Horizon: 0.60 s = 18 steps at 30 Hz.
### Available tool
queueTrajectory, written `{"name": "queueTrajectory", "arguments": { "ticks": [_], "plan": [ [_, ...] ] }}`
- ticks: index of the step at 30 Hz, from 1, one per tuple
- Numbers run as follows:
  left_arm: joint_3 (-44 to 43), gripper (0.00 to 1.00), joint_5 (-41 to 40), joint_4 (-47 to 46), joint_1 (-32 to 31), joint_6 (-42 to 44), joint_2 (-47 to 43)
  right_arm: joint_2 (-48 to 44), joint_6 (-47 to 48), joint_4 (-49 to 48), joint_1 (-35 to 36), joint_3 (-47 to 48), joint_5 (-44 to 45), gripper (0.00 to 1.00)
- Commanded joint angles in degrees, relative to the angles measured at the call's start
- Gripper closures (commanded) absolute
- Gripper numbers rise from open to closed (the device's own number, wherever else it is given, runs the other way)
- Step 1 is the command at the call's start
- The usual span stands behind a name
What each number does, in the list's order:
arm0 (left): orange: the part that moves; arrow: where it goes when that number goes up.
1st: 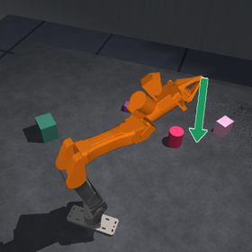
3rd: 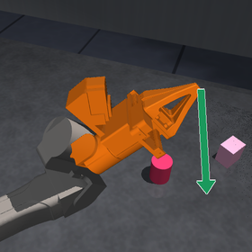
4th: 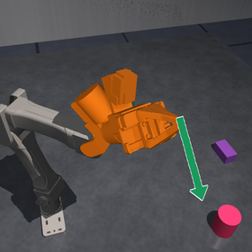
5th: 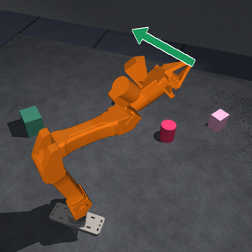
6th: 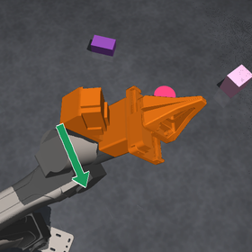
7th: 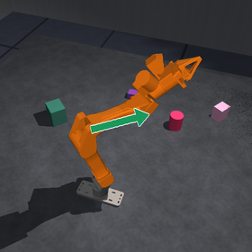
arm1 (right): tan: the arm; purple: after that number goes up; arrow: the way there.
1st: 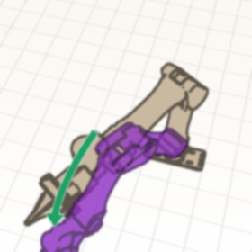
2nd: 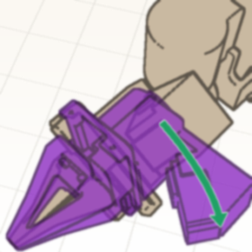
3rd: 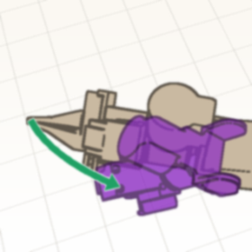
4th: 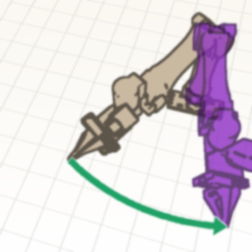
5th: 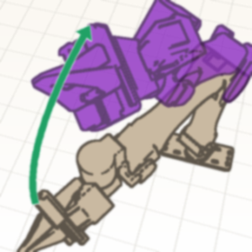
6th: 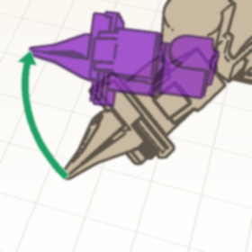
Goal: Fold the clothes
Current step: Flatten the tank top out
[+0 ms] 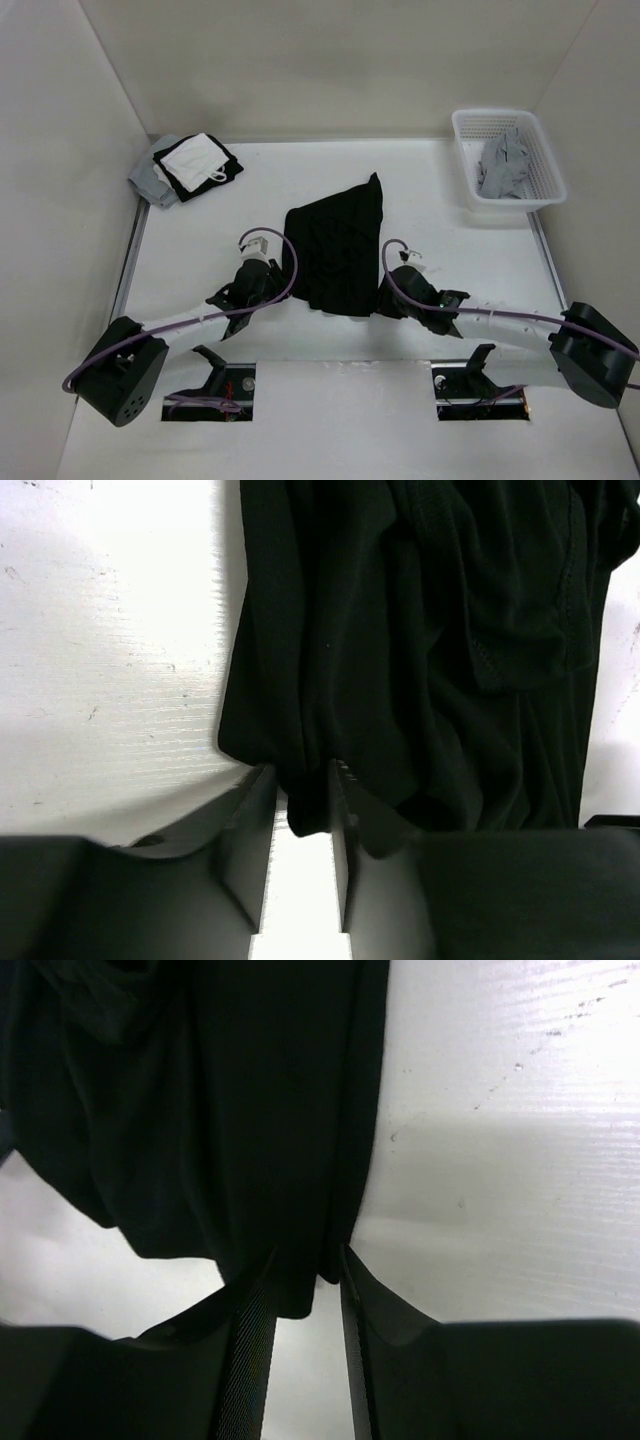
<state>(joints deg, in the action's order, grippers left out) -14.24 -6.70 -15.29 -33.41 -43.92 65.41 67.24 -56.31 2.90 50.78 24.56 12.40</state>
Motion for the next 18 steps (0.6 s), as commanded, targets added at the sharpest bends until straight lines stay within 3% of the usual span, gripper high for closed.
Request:
{"name": "queueTrajectory", "arguments": {
  "ticks": [1,4,5,11,14,18],
  "plan": [
    [-2.19,0.78,0.9,-4.05,0.41,0.15,0.95,0.87,-0.02,-3.16,0.06,0.93,-0.8,0.68],
    [-2.9,0.88,1.07,-4.13,0.49,0.33,1.04,2.1,-0.02,-4.3,0.06,1.02,-1.77,0.75],
    [-2.99,0.9,1.16,-4.05,0.49,0.33,0.52,2.71,0.15,-4.82,0.06,1.28,-2.12,0.82],
    [-3.77,0.95,1.42,0.77,1.11,0.33,-7.91,2.73,1.03,-4.92,-0.21,1.81,-2.13,0.99],
    [-5.44,0.96,1.43,6.04,1.29,0.41,-13.44,-3.06,2.17,-3.52,-0.64,1.37,-1.24,1.0],
    [-9.04,0.96,1.34,16.32,1.55,1.29,-21.79,-14.83,4.19,7.18,-0.47,3.56,0.6,1.0]
  ]
}}
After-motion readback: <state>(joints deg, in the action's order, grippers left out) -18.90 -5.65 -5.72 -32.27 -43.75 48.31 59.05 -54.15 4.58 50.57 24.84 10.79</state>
